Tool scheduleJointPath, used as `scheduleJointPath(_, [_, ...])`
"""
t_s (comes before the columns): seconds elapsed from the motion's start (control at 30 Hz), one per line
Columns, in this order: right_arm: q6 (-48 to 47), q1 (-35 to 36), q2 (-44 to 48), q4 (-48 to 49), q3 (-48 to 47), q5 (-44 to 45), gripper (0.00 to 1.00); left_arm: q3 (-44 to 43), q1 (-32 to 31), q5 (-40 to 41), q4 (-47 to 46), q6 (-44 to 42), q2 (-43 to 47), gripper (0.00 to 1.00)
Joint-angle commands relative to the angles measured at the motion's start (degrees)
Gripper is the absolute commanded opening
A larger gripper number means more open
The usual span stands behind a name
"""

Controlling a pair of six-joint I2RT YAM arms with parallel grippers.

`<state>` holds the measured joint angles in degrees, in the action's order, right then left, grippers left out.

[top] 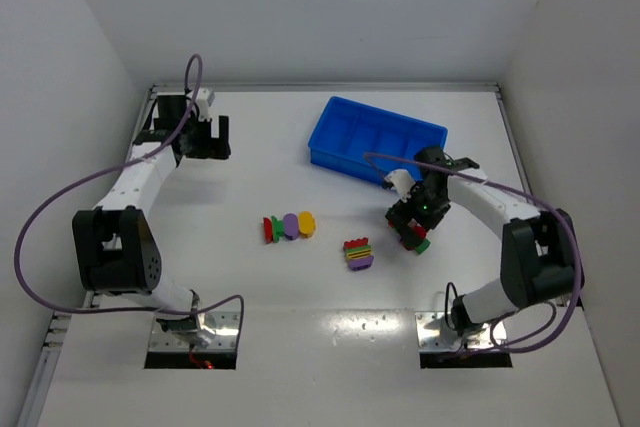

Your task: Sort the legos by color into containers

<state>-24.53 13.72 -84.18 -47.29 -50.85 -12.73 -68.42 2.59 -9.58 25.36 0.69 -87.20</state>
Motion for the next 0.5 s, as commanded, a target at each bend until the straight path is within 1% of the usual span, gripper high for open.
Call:
scheduleJointPath(0.0, [2.47, 1.57, -2.30, 0.00, -1.27, 3.59, 0.99, -2.68, -0.39, 0.53, -0.23, 0.19, -0.52, 0.99])
scheduleJointPath(0.13, [5.63, 2.81, -3.88, 2.11, -1.80, 5.88, 0.99, -3.74, -0.39, 1.14, -0.23, 0.19, -1.66, 0.99])
scheduleJointPath(0.47, [9.24, 5.44, -7.83, 6.94, 0.05, 12.20, 0.99, -6.11, -0.39, 1.15, -0.23, 0.19, -4.47, 0.99])
